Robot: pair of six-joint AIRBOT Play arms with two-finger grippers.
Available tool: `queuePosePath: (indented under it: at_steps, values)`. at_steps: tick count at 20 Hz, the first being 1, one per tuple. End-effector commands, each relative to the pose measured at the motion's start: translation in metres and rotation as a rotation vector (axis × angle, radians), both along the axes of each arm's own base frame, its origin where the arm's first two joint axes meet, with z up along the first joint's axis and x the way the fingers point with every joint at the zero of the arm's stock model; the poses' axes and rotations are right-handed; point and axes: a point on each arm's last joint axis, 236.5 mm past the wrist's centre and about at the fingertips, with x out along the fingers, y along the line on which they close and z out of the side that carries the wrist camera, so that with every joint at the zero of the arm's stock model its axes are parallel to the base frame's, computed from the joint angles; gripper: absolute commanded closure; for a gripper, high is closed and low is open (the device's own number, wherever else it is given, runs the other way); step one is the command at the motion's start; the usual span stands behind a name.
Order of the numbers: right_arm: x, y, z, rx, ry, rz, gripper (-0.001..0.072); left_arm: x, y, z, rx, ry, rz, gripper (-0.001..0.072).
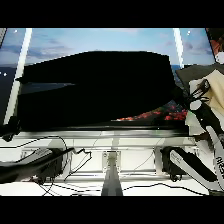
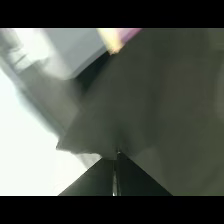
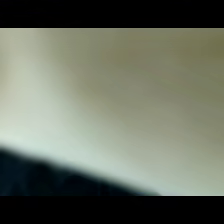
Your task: Fold the clothes and pants, and hang the long-sleeved shirts on hangers.
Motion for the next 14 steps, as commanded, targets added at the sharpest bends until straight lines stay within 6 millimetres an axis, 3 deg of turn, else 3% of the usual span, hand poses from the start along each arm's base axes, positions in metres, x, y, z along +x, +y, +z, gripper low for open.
queuePosePath:
  at_steps: [1,4,6,9,12,14]
  values:
    - [-0.002,0.019,0.010,-0.051,0.038,0.164,0.0697,0.036,-0.004,0.001,0.009,-0.098,-0.038,0.0697]
    - [0.004,0.032,0.048,-0.130,0.035,0.304,0.0698,0.092,0.004,0.049,0.066,-0.253,-0.095,0.0698]
    - [-0.001,0.025,0.079,-0.207,0.036,0.346,0.0698,0.110,0.018,0.089,0.159,-0.298,-0.162,0.0698]
    - [-0.037,0.016,0.099,-0.293,0.122,0.398,0.0698,0.101,0.033,0.128,0.271,-0.279,-0.229,0.0698]
    - [-0.089,0.015,0.108,-0.312,0.239,0.426,0.0698,0.066,0.037,0.134,0.339,-0.163,-0.294,0.0698]
    - [-0.111,0.017,0.127,-0.323,0.213,0.405,0.0698,0.058,0.036,0.138,0.357,-0.137,-0.313,0.0697]
